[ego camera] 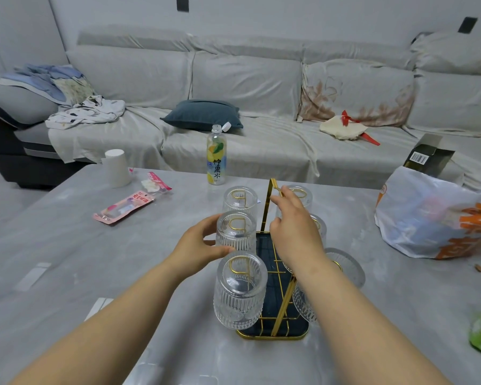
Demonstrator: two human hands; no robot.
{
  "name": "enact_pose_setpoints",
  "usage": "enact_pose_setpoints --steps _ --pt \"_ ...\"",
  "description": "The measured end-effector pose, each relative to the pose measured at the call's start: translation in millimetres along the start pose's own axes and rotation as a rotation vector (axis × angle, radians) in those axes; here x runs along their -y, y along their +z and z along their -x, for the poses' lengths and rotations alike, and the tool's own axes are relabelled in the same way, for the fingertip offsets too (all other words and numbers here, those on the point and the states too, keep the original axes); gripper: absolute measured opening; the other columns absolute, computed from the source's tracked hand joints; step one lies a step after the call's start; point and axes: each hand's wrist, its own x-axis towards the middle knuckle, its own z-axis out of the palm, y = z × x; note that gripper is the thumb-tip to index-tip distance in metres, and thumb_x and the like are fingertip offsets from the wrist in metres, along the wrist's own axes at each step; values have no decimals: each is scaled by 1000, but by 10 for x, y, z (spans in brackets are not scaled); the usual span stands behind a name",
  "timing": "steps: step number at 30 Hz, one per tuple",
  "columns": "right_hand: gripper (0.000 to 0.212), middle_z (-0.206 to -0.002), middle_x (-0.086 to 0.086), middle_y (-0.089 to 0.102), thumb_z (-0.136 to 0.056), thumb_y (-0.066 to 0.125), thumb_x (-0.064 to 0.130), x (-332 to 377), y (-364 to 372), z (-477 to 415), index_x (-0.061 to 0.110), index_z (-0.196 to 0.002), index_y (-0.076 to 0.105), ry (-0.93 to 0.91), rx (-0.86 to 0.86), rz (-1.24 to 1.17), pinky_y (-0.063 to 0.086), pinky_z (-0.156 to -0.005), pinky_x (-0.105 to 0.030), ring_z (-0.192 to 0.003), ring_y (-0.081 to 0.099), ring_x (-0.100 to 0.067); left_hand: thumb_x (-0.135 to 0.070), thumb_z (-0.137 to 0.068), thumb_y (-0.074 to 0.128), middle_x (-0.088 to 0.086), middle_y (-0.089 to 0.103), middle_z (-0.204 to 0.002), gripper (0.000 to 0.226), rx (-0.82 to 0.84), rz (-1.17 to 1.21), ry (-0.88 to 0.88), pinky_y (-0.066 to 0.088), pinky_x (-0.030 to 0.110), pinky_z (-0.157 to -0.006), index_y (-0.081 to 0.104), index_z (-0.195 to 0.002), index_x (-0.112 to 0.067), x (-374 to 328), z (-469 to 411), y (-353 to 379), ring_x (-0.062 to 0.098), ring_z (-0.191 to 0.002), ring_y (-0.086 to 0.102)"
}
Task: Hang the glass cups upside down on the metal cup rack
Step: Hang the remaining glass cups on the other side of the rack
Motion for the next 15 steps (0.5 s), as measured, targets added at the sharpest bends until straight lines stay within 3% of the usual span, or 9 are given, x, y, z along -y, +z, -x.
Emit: enact_pose_setpoints --steps 6,9,13,15 --pt "46 -152 2 21 -86 37 1 -6 -1 8 14 -130 39 2 -3 5 32 -103 -34 -132 30 -23 -8 -70 71 -6 49 -117 68 49 11 -35 40 35 -99 39 -129 -17 -33 3 -32 14 -113 48" --pt "46 -152 2 21 -85 37 0 -5 -4 1 13 -130 40 1 -6 6 33 -102 -33 -132 31 -23 -6 -75 65 -5 45 -122 67 -15 70 -67 38 30 -97 33 -133 -17 -70 78 -89 12 -113 45" --pt "45 -152 0 22 -85 37 0 -6 -7 6 11 -128 41 -2 -5 14 33 -100 -32 -131 32 -25 -2 -79 60 -5 57 -116 43 -183 153 47 41 30 -96 50 -110 -29 -87 468 -124 10 -109 54" --pt "45 -152 0 22 -85 37 -1 -2 -10 10 11 -128 42 -3 -6 20 33 -99 -32 -131 32 -25 -24 -66 72 -18 55 -114 46 -132 116 113 41 18 -97 49 -102 -41 -109 716 -71 -5 -107 53"
